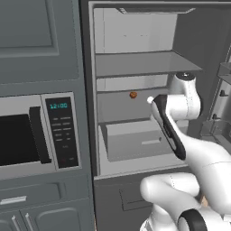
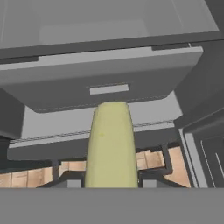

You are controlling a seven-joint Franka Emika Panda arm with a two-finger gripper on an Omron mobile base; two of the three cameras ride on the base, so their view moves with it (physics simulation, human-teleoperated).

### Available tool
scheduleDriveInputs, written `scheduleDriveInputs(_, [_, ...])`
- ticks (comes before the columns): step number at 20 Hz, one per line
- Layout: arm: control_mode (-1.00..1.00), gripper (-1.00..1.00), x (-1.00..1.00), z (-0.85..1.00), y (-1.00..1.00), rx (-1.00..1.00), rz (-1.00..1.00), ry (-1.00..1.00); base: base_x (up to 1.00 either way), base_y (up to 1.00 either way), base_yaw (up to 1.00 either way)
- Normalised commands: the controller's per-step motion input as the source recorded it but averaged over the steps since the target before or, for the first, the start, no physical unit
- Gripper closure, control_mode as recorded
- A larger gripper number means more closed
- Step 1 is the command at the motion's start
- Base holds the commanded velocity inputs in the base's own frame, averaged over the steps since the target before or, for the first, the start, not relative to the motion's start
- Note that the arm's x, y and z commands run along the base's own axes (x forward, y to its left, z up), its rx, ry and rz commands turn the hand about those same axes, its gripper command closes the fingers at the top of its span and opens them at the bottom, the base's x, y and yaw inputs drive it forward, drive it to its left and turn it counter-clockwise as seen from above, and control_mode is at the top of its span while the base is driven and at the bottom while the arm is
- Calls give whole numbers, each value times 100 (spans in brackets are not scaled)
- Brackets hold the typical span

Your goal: Pick the egg and butter from the fridge and place them by the bowl for mixing.

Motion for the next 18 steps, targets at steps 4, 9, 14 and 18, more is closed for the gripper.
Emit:
scheduleDriveInputs(4, [-100,100,-73,9,25,0,0,6,0,0,0])
scheduleDriveInputs(9, [-100,100,-45,1,6,0,-5,2,0,0,0])
scheduleDriveInputs(14, [100,100,-5,-2,0,0,0,4,-6,0,0])
scheduleDriveInputs(18, [100,100,0,0,0,0,0,0,-50,26,0])
